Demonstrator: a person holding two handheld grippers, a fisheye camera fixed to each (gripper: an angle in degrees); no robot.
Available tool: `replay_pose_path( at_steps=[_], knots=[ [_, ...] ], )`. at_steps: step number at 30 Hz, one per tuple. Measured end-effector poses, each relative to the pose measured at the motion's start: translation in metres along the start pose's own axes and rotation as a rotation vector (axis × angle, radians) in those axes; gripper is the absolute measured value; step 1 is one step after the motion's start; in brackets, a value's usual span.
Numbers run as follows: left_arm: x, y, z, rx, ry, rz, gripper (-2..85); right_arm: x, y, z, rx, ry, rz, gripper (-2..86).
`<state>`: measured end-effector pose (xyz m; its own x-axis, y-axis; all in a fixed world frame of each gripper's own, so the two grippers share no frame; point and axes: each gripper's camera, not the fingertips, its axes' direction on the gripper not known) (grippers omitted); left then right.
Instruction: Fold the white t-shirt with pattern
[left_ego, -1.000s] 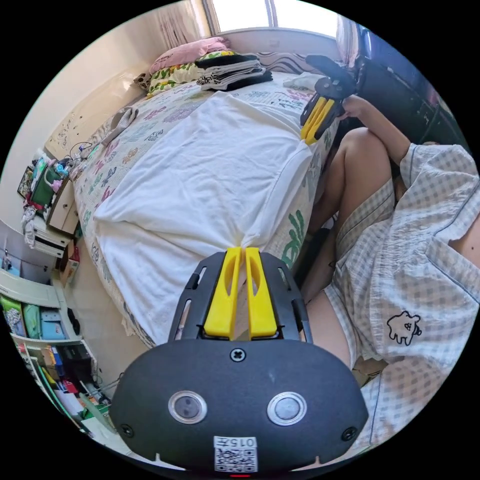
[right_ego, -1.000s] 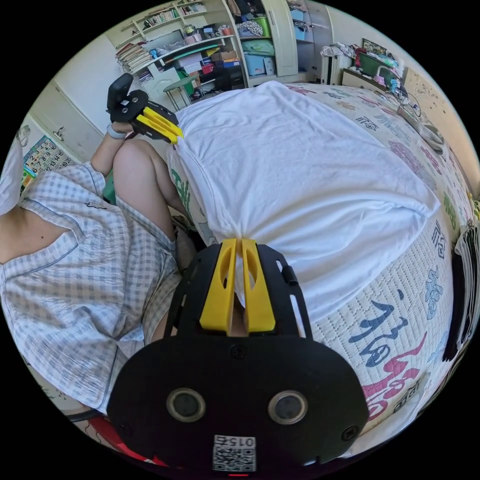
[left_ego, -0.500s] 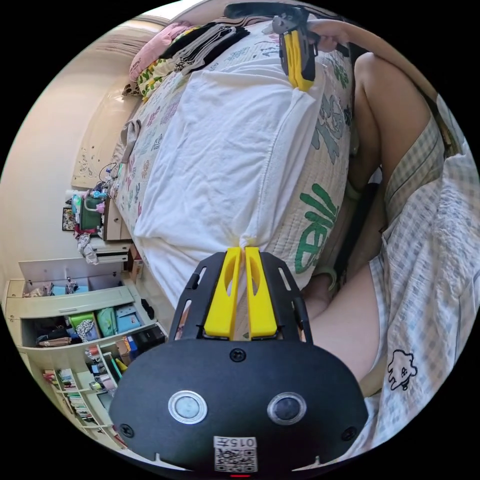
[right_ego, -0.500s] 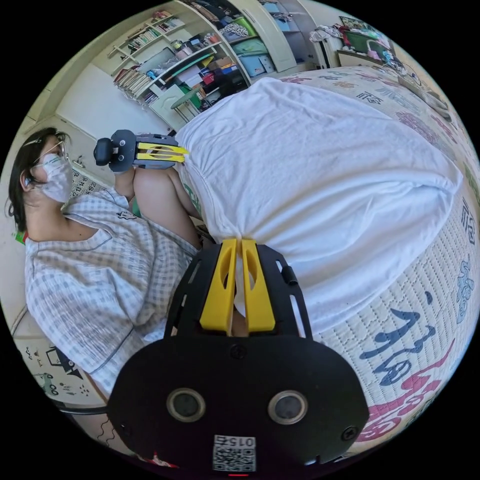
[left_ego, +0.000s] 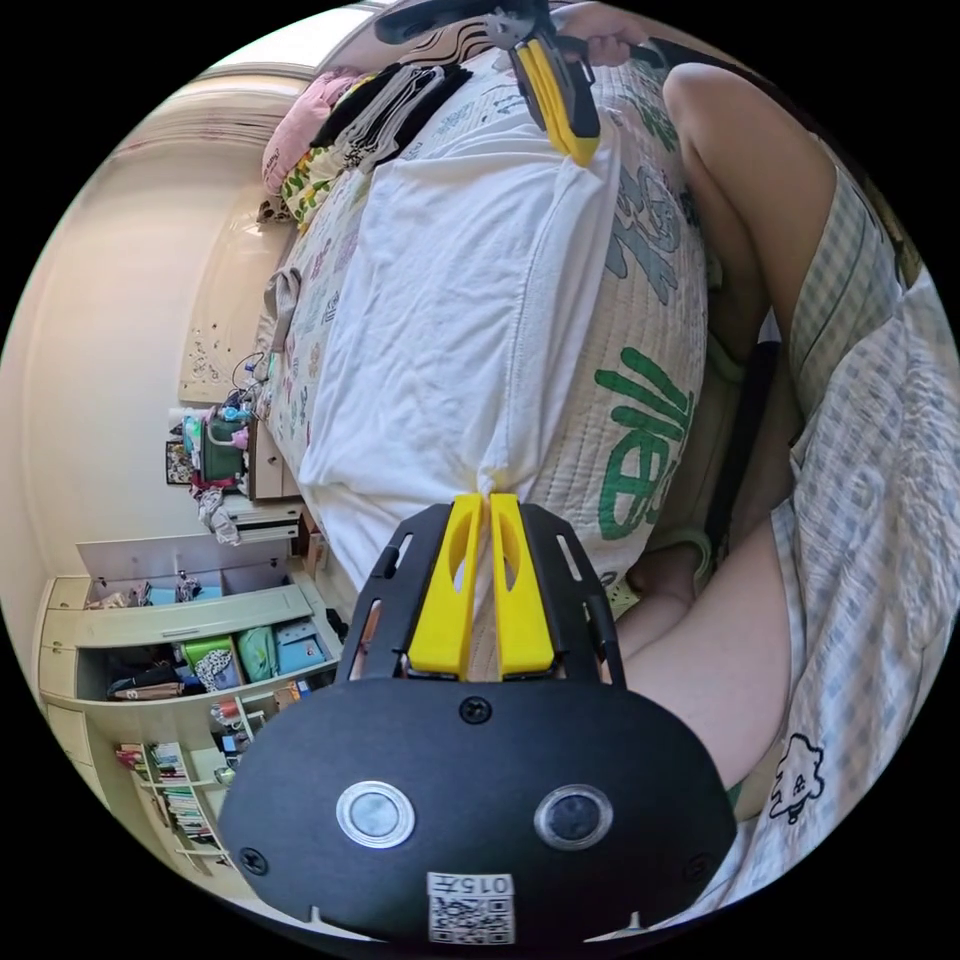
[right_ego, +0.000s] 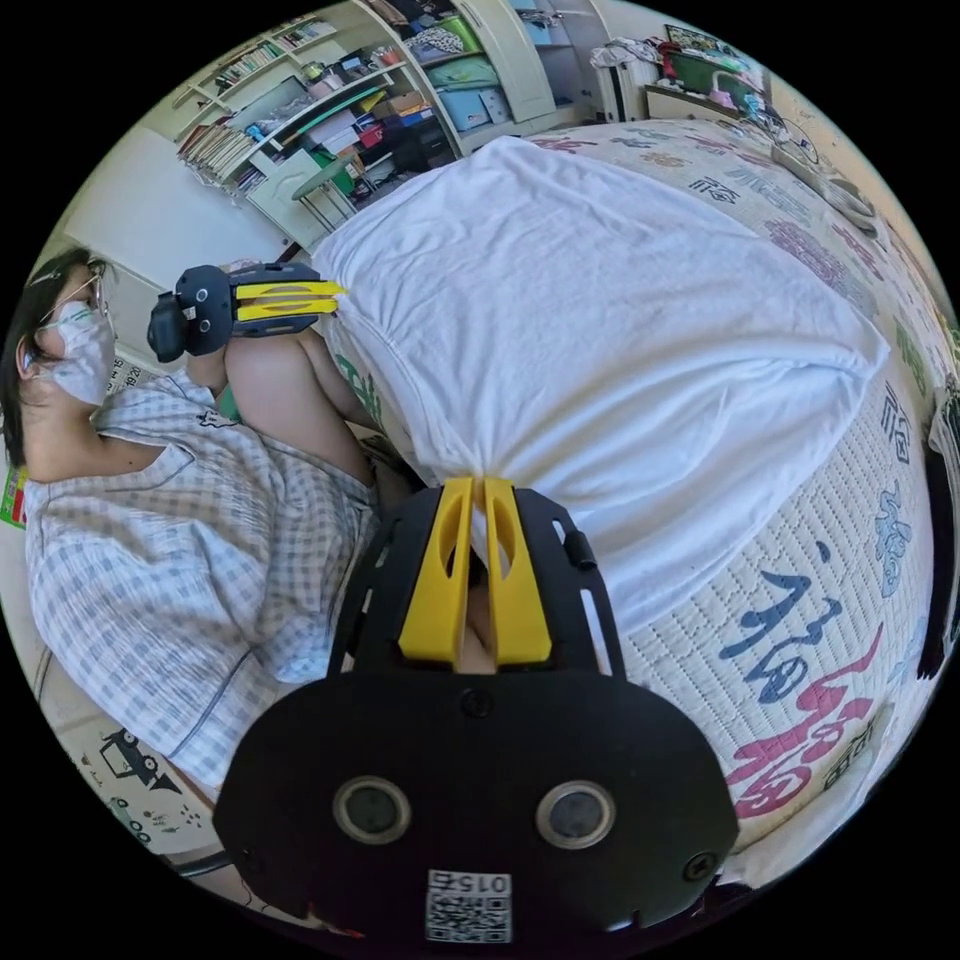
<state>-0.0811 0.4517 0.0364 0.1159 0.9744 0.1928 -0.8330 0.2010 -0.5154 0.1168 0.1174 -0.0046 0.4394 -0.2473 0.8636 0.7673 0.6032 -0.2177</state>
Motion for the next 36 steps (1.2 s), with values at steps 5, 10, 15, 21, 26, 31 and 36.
replay_pose_path(
  at_steps=[5, 10, 15, 21, 26, 31, 36],
  knots=[
    [-0.016, 0.02, 0.004, 0.033, 0.005, -0.02, 0.9, -0.013, -0.019, 0.002, -0.023, -0.008, 0.034, 4.5],
    [-0.088, 0.101, 0.015, 0.177, 0.333, -0.234, 1.8, -0.042, -0.034, 0.002, -0.159, 0.117, 0.007, 4.9],
    [-0.166, 0.219, 0.038, 0.36, 0.485, -0.655, 3.5, -0.06, -0.08, -0.045, 0.144, 0.198, 0.017, 5.3],
    [-0.206, 0.313, 0.082, 0.406, 0.508, -1.012, 7.2, -0.084, -0.211, -0.06, 0.359, 0.176, -0.092, 6.9],
    [-0.209, 0.315, 0.133, 0.346, 0.659, -0.984, 8.9, -0.107, -0.341, -0.019, 0.214, 0.193, -0.15, 9.1],
    [-0.217, 0.342, 0.158, 0.444, 0.719, -1.053, 8.8, -0.113, -0.459, 0.038, 0.064, 0.275, -0.099, 10.8],
    [-0.221, 0.366, 0.174, 0.515, 0.738, -1.083, 6.9, -0.098, -0.527, 0.078, -0.092, 0.37, 0.006, 10.7]
  ],
)
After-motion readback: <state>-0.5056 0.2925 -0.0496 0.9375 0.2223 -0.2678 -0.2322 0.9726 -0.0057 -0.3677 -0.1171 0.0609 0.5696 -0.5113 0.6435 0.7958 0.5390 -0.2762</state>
